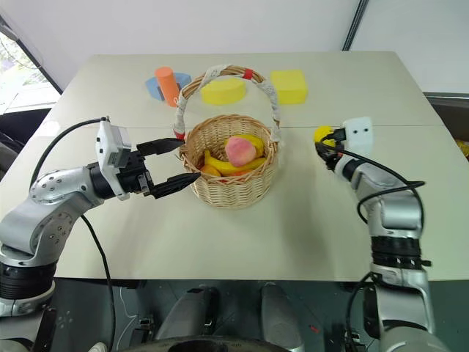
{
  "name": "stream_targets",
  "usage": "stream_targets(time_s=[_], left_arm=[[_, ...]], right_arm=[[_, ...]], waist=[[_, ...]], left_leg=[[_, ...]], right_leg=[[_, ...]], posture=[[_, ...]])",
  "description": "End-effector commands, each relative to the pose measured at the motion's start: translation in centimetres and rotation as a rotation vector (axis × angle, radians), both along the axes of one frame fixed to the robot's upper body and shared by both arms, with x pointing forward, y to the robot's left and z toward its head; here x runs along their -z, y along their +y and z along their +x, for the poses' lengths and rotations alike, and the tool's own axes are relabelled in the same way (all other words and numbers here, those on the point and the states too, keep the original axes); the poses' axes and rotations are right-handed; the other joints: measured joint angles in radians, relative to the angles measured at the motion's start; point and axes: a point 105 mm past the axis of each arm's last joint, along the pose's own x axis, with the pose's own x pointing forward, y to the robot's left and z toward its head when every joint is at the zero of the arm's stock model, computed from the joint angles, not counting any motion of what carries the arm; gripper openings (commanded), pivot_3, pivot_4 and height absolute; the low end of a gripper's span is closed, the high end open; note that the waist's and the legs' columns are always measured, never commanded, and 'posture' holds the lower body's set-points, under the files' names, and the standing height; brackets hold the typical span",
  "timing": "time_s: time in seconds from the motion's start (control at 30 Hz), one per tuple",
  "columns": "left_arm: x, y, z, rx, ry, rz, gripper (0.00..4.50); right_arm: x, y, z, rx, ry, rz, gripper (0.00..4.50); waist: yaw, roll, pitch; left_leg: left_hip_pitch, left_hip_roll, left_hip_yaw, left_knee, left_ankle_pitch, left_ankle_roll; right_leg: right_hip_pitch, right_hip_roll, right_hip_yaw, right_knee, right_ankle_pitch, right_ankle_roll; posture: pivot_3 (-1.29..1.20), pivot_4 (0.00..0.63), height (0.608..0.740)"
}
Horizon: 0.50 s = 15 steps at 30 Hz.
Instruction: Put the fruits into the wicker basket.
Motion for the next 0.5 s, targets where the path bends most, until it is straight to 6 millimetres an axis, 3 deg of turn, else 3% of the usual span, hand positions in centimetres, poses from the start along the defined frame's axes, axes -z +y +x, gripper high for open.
stream_targets(time_s=[0.03,0.13,0.23,0.37,0.5], left_arm=[[-0.7,2.5,0.8,-0.092,-0.044,-0.018,4.50],[-0.3,3.1,1.1,-0.099,-0.036,-0.025,4.50],[-0.1,3.2,1.4,-0.097,-0.035,-0.025,4.50],[-0.2,2.6,1.2,-0.065,-0.041,-0.045,4.50],[-0.4,2.0,0.4,-0.027,-0.037,-0.058,4.50]], right_arm=[[-5.3,2.2,-5.3,-0.298,-0.166,-0.137,1.63],[-6.2,5.8,-9.1,-0.557,-0.156,-0.139,1.63],[-6.8,8.9,-10.6,-0.701,-0.172,-0.123,1.63],[-7.1,13.4,-9.1,-0.754,-0.225,-0.152,1.63],[-7.1,15.8,-6.2,-0.686,-0.237,-0.137,1.63]], waist=[[0.003,0.001,0.000],[-0.010,0.001,0.000],[-0.022,0.000,0.000],[-0.031,0.000,0.000],[-0.029,-0.001,0.000]], left_leg=[[0.000,0.000,0.000,0.000,-0.001,0.001],[0.000,0.000,0.000,0.000,-0.001,0.002],[0.005,0.002,0.001,0.000,-0.001,0.002],[0.014,0.002,0.001,0.000,-0.001,0.002],[0.015,0.002,0.000,-0.001,-0.001,0.002]], right_leg=[[0.000,0.000,0.000,0.000,0.000,0.000],[0.001,0.000,0.000,-0.001,0.000,0.000],[0.005,0.001,0.000,-0.001,0.000,0.000],[0.013,0.001,0.000,-0.001,0.000,-0.001],[0.013,0.001,0.000,-0.001,0.000,-0.001]], posture=[[0.00,0.150,0.740],[0.00,0.150,0.740],[0.00,0.150,0.740],[0.00,0.150,0.740],[0.00,0.150,0.740]])
